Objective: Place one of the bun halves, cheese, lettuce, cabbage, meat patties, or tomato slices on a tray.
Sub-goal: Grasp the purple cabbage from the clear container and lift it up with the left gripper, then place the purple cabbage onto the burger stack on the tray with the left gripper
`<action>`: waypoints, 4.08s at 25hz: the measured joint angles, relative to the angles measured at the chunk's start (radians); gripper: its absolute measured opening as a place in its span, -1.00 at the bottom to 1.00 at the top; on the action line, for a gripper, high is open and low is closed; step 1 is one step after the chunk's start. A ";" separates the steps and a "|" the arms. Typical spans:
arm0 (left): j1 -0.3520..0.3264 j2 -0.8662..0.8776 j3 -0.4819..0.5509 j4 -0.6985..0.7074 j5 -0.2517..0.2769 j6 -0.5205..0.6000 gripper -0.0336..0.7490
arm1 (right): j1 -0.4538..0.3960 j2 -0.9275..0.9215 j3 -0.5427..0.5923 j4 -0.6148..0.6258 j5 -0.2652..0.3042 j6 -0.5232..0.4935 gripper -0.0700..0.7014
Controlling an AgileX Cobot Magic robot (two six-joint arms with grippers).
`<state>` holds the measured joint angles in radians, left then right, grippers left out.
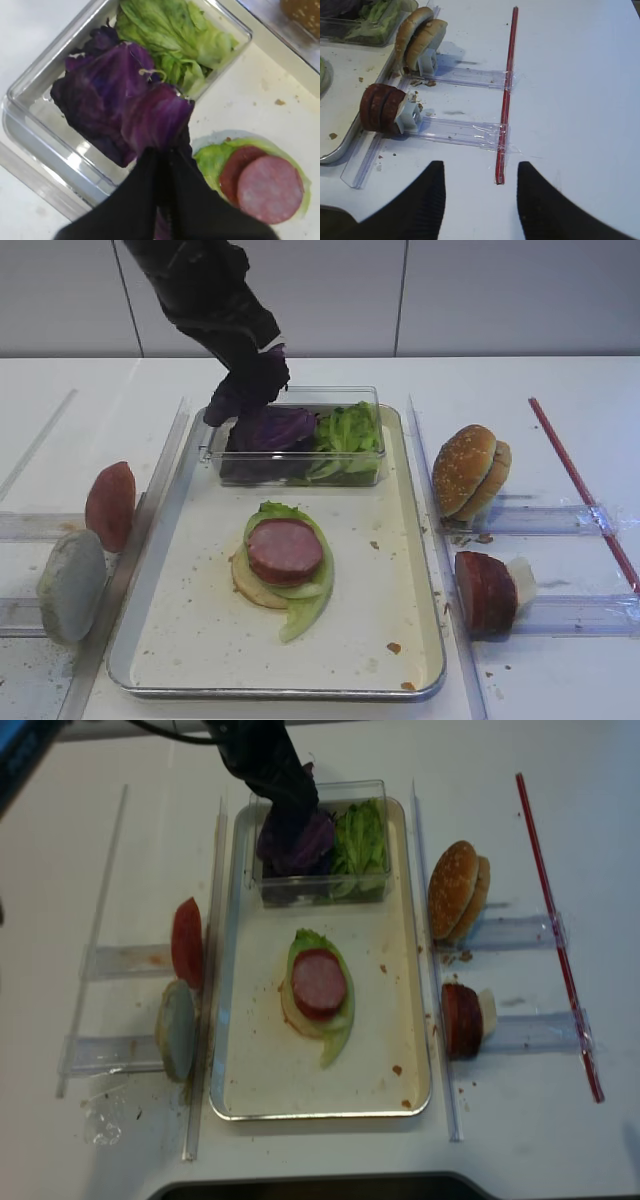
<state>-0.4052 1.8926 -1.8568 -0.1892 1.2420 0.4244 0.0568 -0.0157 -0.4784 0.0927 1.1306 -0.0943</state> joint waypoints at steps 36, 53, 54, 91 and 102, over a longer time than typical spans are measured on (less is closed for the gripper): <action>-0.261 -0.140 0.377 0.130 -0.011 0.300 -0.93 | 0.000 0.000 0.000 -0.002 0.000 0.006 0.07; -0.268 -0.120 0.329 0.072 -0.071 0.277 -0.93 | 0.000 0.000 0.000 -0.002 0.000 0.006 0.07; -0.268 -0.120 0.329 0.072 -0.071 0.265 -0.93 | 0.000 0.000 0.000 -0.002 0.000 0.006 0.07; -0.278 -0.048 0.323 0.123 -0.029 0.167 -0.71 | 0.000 0.000 0.000 -0.010 -0.002 0.027 0.07; -0.278 -0.048 0.323 0.123 -0.024 0.130 0.22 | 0.000 0.000 0.000 -0.012 -0.002 0.027 0.07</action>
<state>-0.6830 1.8442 -1.5339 -0.0662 1.2184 0.5542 0.0568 -0.0157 -0.4784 0.0807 1.1288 -0.0676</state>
